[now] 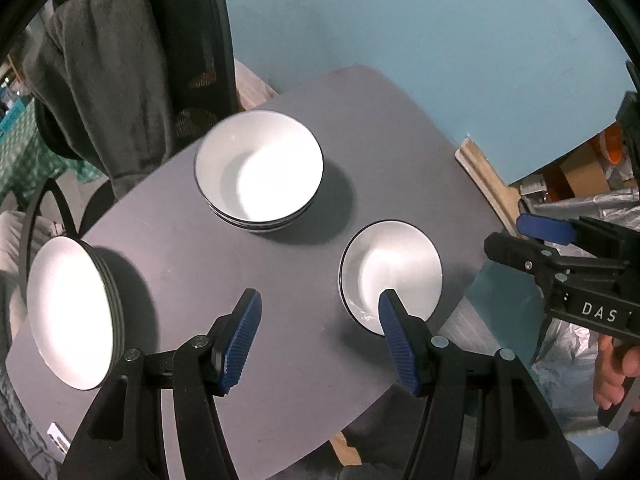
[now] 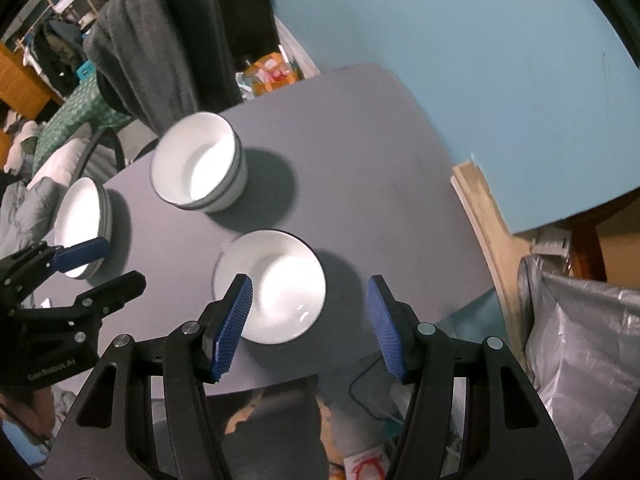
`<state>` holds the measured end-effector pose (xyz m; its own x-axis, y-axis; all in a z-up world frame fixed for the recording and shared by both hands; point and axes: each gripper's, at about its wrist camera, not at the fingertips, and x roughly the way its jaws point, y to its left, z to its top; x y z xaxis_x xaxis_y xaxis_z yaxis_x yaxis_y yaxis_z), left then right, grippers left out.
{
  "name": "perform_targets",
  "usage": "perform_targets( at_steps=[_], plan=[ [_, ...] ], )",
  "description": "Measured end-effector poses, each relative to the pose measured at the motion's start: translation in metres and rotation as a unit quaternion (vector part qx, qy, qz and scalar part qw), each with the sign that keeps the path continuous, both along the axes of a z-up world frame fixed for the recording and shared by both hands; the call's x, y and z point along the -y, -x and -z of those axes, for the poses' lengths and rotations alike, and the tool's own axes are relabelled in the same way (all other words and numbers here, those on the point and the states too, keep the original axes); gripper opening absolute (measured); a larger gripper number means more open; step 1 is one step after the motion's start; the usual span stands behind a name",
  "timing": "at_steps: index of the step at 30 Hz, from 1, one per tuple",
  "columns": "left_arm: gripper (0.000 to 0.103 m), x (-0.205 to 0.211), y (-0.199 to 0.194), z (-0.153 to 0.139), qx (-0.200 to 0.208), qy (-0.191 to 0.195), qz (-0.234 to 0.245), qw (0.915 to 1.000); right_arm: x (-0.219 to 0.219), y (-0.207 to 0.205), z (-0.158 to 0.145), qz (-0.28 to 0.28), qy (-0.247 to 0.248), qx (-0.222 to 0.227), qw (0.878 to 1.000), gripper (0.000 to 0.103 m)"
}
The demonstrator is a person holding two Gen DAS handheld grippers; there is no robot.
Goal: Organize plates and bowls
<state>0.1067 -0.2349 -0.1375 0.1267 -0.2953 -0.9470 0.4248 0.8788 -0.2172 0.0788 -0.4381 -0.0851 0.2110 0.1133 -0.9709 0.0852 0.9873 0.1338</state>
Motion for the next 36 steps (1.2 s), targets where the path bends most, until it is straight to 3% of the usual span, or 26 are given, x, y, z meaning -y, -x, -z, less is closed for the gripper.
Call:
perform_targets(
  at_steps=[13,21,33,36],
  plan=[
    [0.062,0.025,-0.008,0.058,-0.042,-0.008,0.001,0.9991,0.019,0.003,0.060,0.015,-0.023,-0.036,0.999,0.058],
    [0.062,0.036,-0.008,0.089,-0.066,-0.021,0.003,0.9976,0.015,0.001,0.083,0.012,-0.034,-0.035,0.999,0.058],
    [0.062,0.028,-0.012,0.116,-0.099,-0.012,-0.029,0.9946,0.019,0.000,0.120,0.027,-0.065,-0.057,0.996,0.058],
    [0.062,0.026,-0.011,0.116,-0.095,-0.013,-0.029,0.9949,0.020,-0.001,0.126,0.031,-0.066,-0.062,0.995,0.046]
  ],
)
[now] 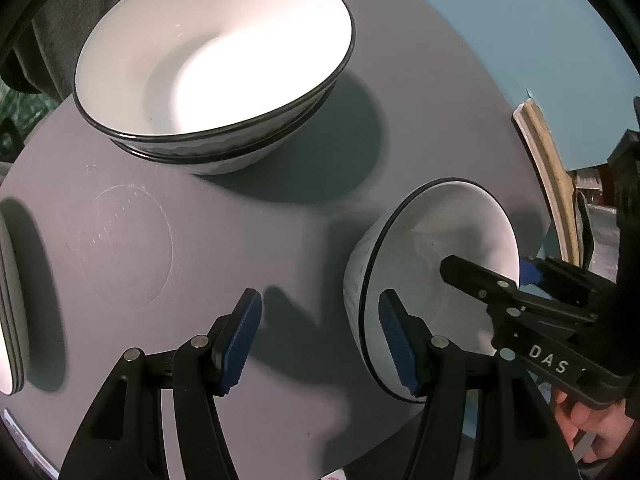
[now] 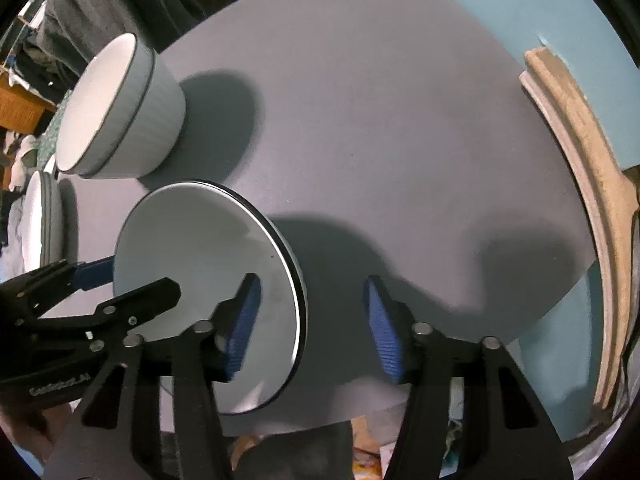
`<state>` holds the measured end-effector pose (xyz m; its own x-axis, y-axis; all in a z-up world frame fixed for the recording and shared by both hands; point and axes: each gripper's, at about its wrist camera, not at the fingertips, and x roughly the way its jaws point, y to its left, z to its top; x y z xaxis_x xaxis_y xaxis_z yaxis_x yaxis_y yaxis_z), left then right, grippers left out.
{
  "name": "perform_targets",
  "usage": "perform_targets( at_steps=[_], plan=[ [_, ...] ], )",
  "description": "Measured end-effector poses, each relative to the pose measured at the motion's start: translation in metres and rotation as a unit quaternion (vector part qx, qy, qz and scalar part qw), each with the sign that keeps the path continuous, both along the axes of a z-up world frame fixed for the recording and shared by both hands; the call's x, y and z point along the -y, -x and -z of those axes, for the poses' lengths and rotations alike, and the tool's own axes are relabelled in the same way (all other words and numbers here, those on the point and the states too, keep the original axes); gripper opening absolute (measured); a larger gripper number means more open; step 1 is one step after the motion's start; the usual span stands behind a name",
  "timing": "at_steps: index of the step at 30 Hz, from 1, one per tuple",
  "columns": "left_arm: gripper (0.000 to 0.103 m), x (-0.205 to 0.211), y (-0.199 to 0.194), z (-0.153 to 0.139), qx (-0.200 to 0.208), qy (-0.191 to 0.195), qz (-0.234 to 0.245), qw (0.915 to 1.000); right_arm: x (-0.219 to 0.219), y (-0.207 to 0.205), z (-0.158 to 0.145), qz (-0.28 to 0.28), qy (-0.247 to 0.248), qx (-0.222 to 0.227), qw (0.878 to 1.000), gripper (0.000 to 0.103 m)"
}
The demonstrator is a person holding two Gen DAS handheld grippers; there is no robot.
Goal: Organize plates and bowls
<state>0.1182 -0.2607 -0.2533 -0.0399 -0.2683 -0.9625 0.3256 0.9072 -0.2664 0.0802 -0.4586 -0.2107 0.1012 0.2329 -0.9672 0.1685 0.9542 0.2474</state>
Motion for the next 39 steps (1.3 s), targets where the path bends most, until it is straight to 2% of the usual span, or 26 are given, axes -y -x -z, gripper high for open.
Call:
perform_targets(
  at_steps=[5,7,10,15,18,26,31,39],
  plan=[
    [0.062,0.005,0.001,-0.001,0.004,0.002,0.006,1.0000,-0.007,0.005,0.007,-0.002,-0.004,-0.002,1.000,0.044],
    [0.061,0.003,0.000,-0.002,0.002,0.004,0.005,1.0000,-0.007,0.006,0.007,-0.002,-0.006,-0.004,1.000,0.037],
    [0.051,0.003,-0.002,0.000,-0.001,0.004,0.001,1.0000,-0.006,0.008,0.007,-0.003,-0.006,-0.005,1.000,0.034],
    [0.028,0.004,-0.002,0.005,-0.010,-0.007,0.003,0.9999,-0.005,0.007,0.006,-0.004,-0.012,-0.004,1.000,0.020],
    [0.024,0.005,-0.002,0.009,-0.019,-0.019,0.002,0.9996,-0.002,0.010,0.004,-0.007,-0.012,-0.002,1.000,0.016],
    [0.010,0.007,-0.005,0.010,-0.037,-0.008,0.002,0.9993,0.004,0.008,0.002,-0.002,-0.011,-0.010,1.000,0.011],
    [0.009,0.013,-0.002,0.010,-0.031,-0.019,0.007,0.9993,0.000,-0.004,0.002,0.004,-0.018,-0.016,1.000,0.008],
    [0.009,-0.006,-0.006,0.005,-0.043,-0.024,-0.018,0.9986,0.006,-0.020,-0.003,-0.004,-0.019,-0.017,1.000,0.007]
  ],
)
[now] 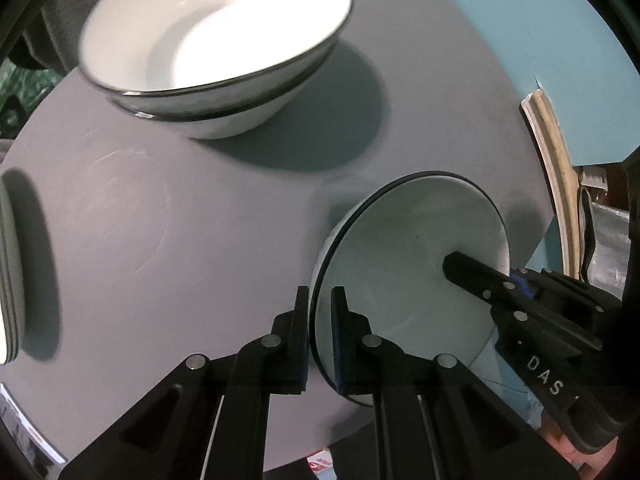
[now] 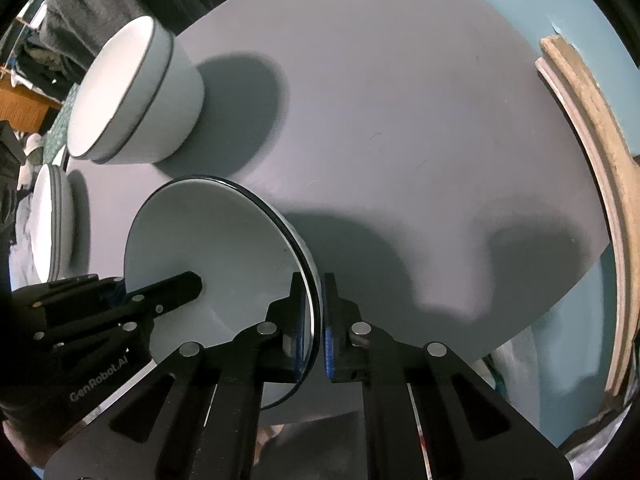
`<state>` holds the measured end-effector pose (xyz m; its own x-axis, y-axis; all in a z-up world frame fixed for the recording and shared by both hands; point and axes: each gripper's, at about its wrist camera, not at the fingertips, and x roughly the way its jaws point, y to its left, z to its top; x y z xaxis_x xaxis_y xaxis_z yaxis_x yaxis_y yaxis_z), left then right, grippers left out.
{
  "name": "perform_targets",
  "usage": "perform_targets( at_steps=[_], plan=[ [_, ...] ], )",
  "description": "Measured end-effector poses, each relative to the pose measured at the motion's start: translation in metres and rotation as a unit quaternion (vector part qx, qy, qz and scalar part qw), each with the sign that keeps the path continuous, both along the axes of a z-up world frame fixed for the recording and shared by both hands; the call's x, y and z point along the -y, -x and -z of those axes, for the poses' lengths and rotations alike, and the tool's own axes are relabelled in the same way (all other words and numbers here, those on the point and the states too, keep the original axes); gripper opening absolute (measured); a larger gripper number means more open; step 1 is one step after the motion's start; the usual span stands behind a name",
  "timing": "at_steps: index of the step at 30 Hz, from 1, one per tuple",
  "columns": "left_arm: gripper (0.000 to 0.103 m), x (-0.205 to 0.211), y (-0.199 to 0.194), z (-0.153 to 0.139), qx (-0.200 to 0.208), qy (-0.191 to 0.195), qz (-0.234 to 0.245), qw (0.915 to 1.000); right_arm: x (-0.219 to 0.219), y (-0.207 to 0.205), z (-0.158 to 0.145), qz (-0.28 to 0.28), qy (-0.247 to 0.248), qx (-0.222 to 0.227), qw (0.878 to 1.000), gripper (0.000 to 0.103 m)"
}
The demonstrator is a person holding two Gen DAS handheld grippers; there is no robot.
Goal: Organize plates and bowls
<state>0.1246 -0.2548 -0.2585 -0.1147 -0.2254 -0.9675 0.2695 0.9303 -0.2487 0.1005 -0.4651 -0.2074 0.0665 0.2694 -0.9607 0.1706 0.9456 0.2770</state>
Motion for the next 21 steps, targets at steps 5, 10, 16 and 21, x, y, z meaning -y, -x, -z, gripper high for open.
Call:
perform_targets(
  at_steps=[5,10,16,21],
  plan=[
    [0.009,-0.007,-0.001,-0.015,0.007,-0.011,0.007,0.9999,-0.004,-0.007,-0.014,-0.008,0.000,0.005,1.000,0.007],
    [0.009,-0.019,-0.001,-0.040,0.018,0.004,-0.009,0.9998,-0.009,-0.015,-0.037,-0.024,0.006,0.018,1.000,0.007],
    [0.009,-0.031,0.004,-0.073,0.041,0.011,-0.028,0.9987,-0.018,-0.021,-0.060,-0.035,0.011,0.032,0.999,0.007],
    [0.009,-0.045,-0.007,-0.093,0.060,0.017,-0.041,0.9972,-0.040,-0.007,-0.059,-0.039,0.004,0.048,0.998,0.007]
  ],
)
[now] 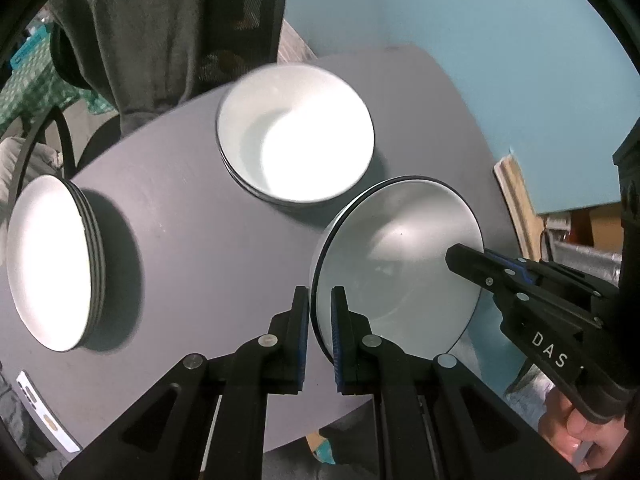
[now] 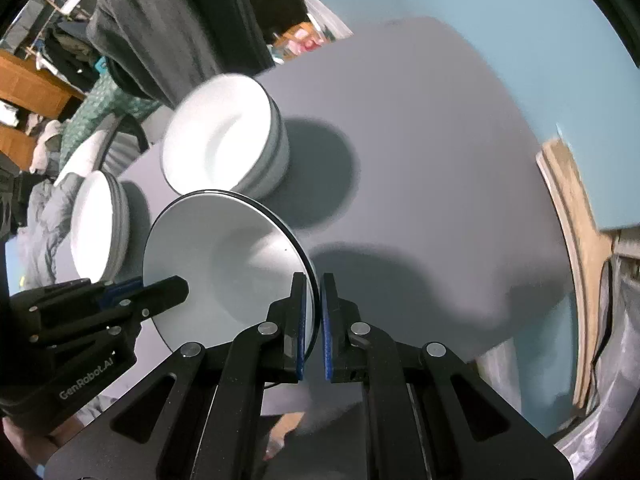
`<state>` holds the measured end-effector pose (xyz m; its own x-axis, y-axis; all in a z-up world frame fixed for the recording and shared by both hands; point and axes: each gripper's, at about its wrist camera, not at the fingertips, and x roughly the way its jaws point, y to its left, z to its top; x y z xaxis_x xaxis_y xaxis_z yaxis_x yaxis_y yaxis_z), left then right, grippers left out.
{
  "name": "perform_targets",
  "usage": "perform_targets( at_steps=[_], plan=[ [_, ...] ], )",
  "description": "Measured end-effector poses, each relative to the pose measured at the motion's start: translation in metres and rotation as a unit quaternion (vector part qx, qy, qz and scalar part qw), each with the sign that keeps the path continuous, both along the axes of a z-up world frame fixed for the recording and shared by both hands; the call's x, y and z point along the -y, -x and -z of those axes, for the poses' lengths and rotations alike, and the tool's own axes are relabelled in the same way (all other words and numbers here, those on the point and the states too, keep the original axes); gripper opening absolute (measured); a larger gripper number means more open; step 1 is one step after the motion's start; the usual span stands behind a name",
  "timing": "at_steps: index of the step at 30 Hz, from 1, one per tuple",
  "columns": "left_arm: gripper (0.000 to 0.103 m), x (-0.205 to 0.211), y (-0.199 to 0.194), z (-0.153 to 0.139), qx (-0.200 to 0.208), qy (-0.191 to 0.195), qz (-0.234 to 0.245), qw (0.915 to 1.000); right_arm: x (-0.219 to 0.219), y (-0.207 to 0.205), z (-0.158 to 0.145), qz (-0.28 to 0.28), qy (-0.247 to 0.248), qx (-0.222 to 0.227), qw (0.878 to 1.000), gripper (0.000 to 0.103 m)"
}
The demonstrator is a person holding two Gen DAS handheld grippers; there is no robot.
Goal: Organize plates and bowls
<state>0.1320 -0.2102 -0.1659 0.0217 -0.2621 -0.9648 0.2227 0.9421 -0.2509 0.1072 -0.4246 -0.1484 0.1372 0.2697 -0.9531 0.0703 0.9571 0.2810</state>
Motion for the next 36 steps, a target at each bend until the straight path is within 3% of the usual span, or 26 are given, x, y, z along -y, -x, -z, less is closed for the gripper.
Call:
perform_targets(
  at_steps=[15,36],
  plan=[
    [0.009,-0.013,-0.044,-0.009,0.020,-0.014,-0.039,0.9989,-0.029,-0.064,-0.032,-0.041,0.013,0.035,0.998,0.007],
    [0.009,-0.021,-0.096,0.016,-0.002,-0.029,-0.067,0.9973,-0.041,-0.124,-0.008,-0.059,0.009,0.007,0.998,0.007]
  ],
)
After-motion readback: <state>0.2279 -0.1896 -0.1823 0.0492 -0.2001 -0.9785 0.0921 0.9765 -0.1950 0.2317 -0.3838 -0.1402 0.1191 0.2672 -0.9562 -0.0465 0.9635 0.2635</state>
